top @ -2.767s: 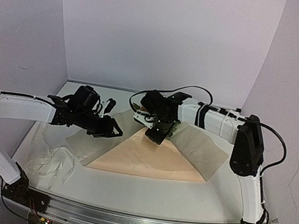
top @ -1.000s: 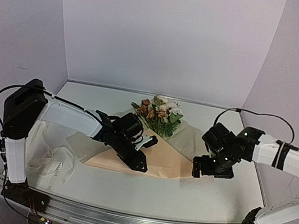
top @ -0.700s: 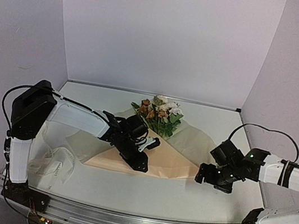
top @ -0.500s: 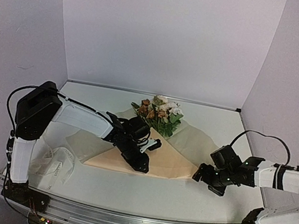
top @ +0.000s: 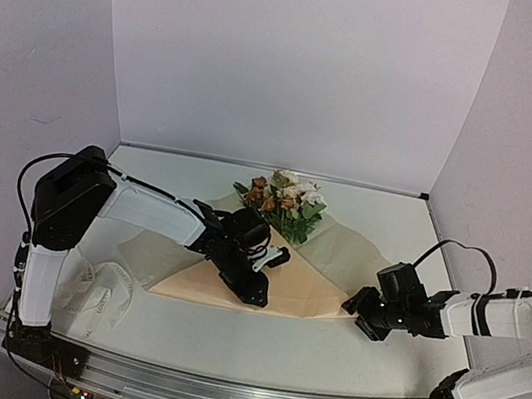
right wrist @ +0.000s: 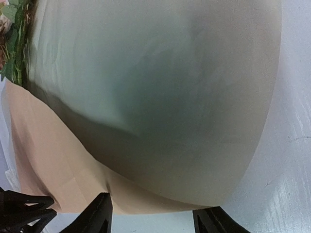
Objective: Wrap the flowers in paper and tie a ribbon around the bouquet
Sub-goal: Pick up the one-fourth-folded wrapping paper from the center of the board.
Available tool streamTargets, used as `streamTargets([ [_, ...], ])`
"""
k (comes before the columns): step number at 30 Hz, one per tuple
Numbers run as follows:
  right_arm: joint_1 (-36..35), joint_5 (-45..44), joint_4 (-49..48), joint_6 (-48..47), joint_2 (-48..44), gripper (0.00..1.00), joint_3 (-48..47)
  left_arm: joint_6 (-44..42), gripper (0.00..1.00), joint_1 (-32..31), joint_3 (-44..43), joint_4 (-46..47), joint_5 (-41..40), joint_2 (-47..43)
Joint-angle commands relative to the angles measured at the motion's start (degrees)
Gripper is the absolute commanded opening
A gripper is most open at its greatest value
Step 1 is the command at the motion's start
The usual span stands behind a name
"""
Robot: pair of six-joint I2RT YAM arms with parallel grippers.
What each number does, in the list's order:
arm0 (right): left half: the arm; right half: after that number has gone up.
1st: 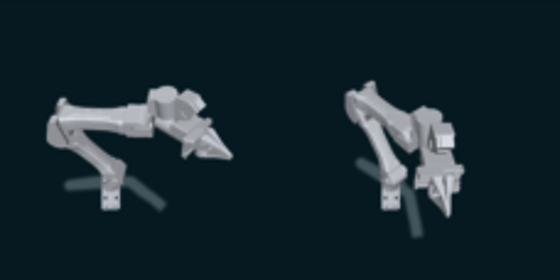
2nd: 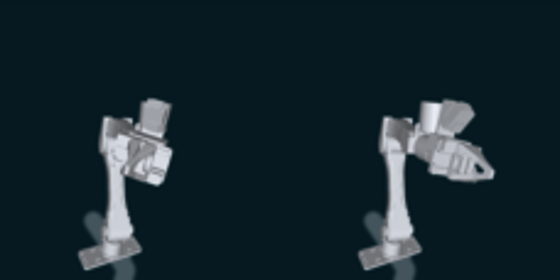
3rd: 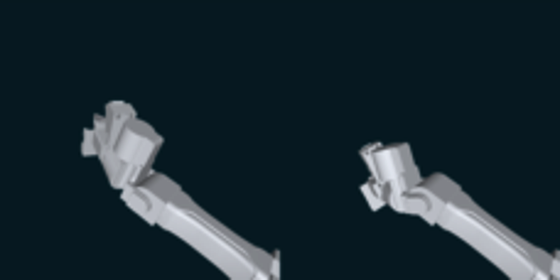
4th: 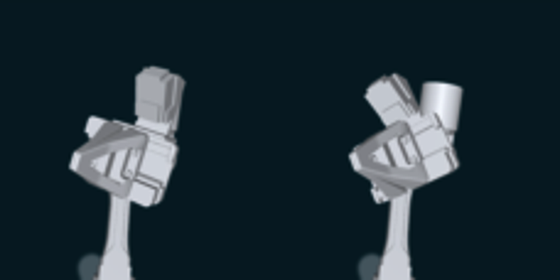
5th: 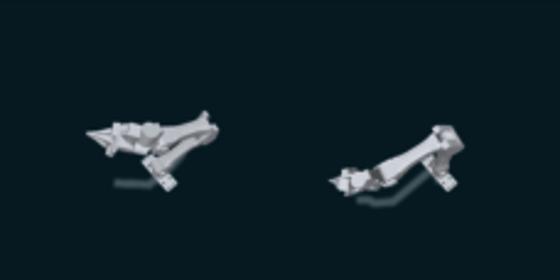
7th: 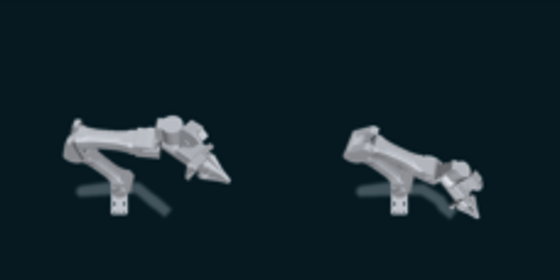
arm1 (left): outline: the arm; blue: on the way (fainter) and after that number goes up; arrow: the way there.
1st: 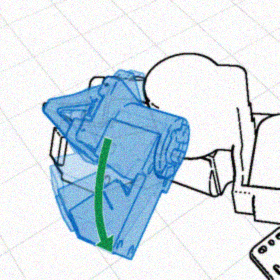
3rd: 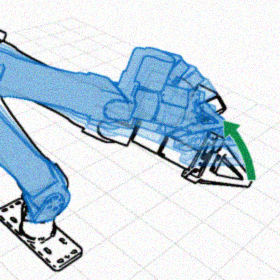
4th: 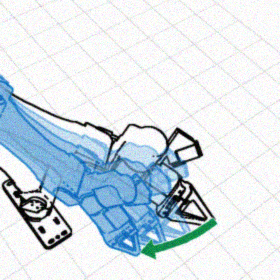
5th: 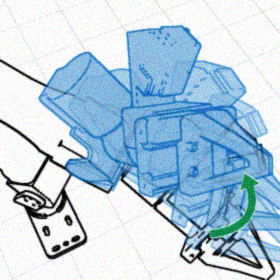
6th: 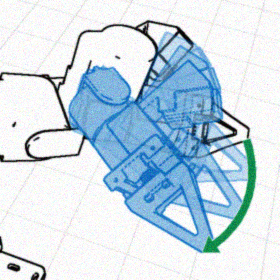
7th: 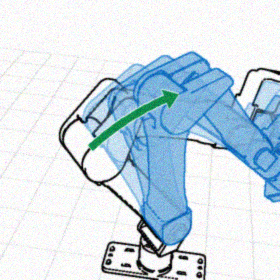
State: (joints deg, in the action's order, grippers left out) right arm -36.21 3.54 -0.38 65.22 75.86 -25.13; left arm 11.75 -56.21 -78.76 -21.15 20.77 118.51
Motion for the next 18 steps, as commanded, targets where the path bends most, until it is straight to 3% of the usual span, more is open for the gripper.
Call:
streamTargets([
  [1,0.51,-2.26,-4.13,2.26,0.38,0.51,2.51,-1.2,0.23,-0.13,-2.34,-0.08,-0.03,0.88],
  [18,0.52,-4.8,-4.55,-2.69,-2.7,0.03,3.52,-2.47,0.23,-0.14,-8.0,-1.24,1.59,3.97],
])
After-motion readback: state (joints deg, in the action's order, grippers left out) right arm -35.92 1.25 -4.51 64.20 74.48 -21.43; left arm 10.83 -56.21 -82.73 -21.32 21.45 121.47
